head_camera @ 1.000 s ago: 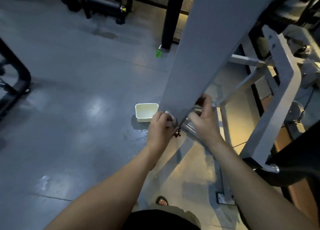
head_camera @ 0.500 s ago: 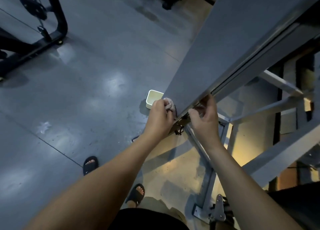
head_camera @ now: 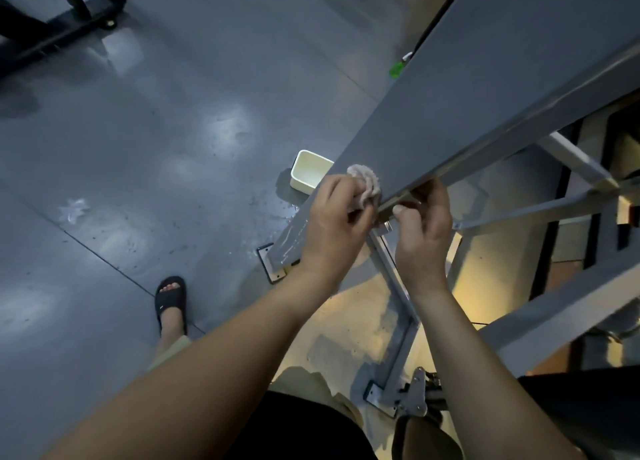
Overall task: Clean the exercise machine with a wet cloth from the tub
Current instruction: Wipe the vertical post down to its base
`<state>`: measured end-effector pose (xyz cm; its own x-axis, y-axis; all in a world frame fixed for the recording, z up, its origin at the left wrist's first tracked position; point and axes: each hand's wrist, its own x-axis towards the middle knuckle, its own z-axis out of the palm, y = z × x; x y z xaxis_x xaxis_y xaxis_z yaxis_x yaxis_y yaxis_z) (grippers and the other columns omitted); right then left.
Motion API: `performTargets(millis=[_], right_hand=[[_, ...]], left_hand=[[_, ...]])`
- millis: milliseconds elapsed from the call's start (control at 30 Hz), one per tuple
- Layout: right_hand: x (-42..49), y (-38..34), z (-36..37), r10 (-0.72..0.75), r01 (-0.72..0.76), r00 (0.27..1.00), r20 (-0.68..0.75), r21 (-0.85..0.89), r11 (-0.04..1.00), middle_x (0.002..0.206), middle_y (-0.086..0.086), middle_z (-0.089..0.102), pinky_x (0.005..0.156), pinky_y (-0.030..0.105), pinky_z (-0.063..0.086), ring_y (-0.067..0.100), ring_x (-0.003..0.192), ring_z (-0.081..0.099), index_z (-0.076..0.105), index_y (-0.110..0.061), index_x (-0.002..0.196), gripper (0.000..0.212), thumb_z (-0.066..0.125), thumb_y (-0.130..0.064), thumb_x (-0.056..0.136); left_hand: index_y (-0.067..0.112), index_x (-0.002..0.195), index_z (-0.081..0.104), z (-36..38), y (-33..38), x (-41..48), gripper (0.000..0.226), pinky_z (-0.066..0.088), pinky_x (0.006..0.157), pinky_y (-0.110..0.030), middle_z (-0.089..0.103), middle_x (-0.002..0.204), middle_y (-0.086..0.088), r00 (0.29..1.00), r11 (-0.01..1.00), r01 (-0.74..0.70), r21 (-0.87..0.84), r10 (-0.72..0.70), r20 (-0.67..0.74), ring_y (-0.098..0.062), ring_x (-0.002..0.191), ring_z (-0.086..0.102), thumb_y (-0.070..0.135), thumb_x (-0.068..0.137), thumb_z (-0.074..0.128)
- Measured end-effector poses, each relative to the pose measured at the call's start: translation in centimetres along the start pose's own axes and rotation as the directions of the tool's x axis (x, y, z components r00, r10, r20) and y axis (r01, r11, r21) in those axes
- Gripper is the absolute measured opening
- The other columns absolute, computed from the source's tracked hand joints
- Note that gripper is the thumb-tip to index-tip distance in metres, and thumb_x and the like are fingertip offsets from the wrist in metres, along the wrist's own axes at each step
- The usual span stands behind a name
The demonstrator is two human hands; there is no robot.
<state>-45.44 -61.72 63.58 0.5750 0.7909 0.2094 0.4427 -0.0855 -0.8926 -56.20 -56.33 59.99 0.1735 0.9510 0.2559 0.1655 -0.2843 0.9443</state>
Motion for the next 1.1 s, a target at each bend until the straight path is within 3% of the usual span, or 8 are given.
performTargets(millis=[133, 333, 467, 567, 700, 800, 967, 1100], right_hand=[[-0.2, -0.3, 0.3, -0.005, 0.005, 1.000, -0.021, -0.015, 1.000, 0.116, 0.016, 0.059, 0.088, 0.056, 0.049, 0.034, 0.105, 0.057, 0.056, -0.046, 0.120, 0.046, 0.053, -0.021, 0.082], [-0.3, -0.3, 0.3, -0.001, 0.001, 1.000, 0.001, 0.030, 1.000, 0.124, 0.018, 0.058, 0.093, 0.060, 0.048, 0.036, 0.112, 0.057, 0.056, -0.044, 0.124, 0.050, 0.052, -0.020, 0.081], [-0.2, -0.2, -0.1, 0.025, -0.028, 0.998, 0.053, 0.060, 0.998, 0.126, 0.020, 0.057, 0.094, 0.062, 0.047, 0.039, 0.115, 0.056, 0.057, -0.034, 0.127, 0.049, 0.051, -0.020, 0.080], [-0.4, -0.1, -0.6, 0.036, -0.039, 0.996, 0.082, 0.042, 0.998, 0.127, 0.018, 0.055, 0.094, 0.061, 0.048, 0.037, 0.115, 0.055, 0.054, -0.031, 0.132, 0.055, 0.051, -0.021, 0.079], [-0.3, 0.1, -1.1, 0.047, -0.051, 0.991, 0.125, 0.032, 0.998, 0.130, 0.017, 0.054, 0.097, 0.063, 0.047, 0.036, 0.119, 0.055, 0.053, -0.031, 0.135, 0.059, 0.051, -0.019, 0.077], [-0.1, 0.1, -1.3, 0.045, -0.048, 0.988, 0.149, 0.020, 0.999, 0.131, 0.018, 0.055, 0.099, 0.064, 0.045, 0.037, 0.121, 0.055, 0.054, -0.031, 0.135, 0.061, 0.051, -0.015, 0.076], [-0.4, -0.9, -1.3, 0.026, -0.034, 0.991, 0.134, 0.056, 0.998, 0.127, 0.015, 0.057, 0.089, 0.053, 0.054, 0.024, 0.112, 0.059, 0.056, -0.044, 0.125, 0.059, 0.047, -0.006, 0.080], [-0.3, -1.1, -1.1, 0.021, -0.034, 0.989, 0.144, 0.086, 0.996, 0.127, 0.017, 0.057, 0.087, 0.033, 0.051, 0.018, 0.109, 0.060, 0.054, -0.033, 0.127, 0.057, 0.048, -0.003, 0.079]], left_hand=[[0.008, 0.087, 0.058, -0.7, -2.3, 1.1, 0.012, 0.032, 0.071, -0.010, 0.052, 0.096, -0.002, 0.987, 0.985, 0.141, 0.096, -0.147, 0.062, -0.002, 0.082, 0.040, 0.000, 0.089, 0.066], [0.006, 0.116, 0.063, -0.9, 1.8, -0.3, 0.024, 0.043, 0.084, -0.012, 0.060, 0.111, -0.002, 1.000, 0.998, 0.001, -0.057, -0.001, 0.005, -0.016, 0.102, 0.060, 0.003, 0.092, 0.066], [-0.003, 0.100, 0.065, -0.1, 1.2, -1.0, 0.016, 0.049, 0.085, -0.018, 0.056, 0.109, -0.014, 0.993, 0.994, -0.109, -0.022, 0.110, 0.034, -0.020, 0.098, 0.059, -0.008, 0.085, 0.064], [0.001, 0.089, 0.059, 0.1, -1.7, -0.9, 0.007, 0.050, 0.072, -0.033, 0.047, 0.095, -0.005, 0.996, 0.995, -0.067, 0.078, 0.061, 0.068, -0.018, 0.081, 0.052, -0.006, 0.087, 0.060], [0.000, 0.093, 0.060, -0.3, -0.8, -1.0, 0.016, 0.043, 0.078, -0.008, 0.049, 0.100, -0.006, 0.998, 0.997, -0.026, 0.066, 0.022, 0.059, -0.002, 0.085, 0.044, -0.011, 0.083, 0.066], [0.000, 0.087, 0.057, 0.2, 0.8, -1.0, 0.016, 0.039, 0.082, -0.005, 0.049, 0.103, -0.010, 0.992, 0.993, -0.120, 0.010, 0.119, 0.051, -0.013, 0.088, 0.052, -0.012, 0.081, 0.066], [0.014, 0.085, 0.054, 0.4, -2.7, -0.9, 0.023, 0.053, 0.080, -0.035, 0.043, 0.101, 0.001, 0.994, 0.994, 0.014, 0.109, -0.026, 0.108, -0.019, 0.084, 0.052, -0.008, 0.086, 0.061], [0.016, 0.086, 0.051, 0.0, -1.6, -1.3, 0.016, 0.042, 0.079, -0.014, 0.049, 0.104, -0.002, 0.978, 0.989, 0.129, 0.074, -0.140, 0.157, -0.006, 0.087, 0.050, 0.004, 0.087, 0.061]])
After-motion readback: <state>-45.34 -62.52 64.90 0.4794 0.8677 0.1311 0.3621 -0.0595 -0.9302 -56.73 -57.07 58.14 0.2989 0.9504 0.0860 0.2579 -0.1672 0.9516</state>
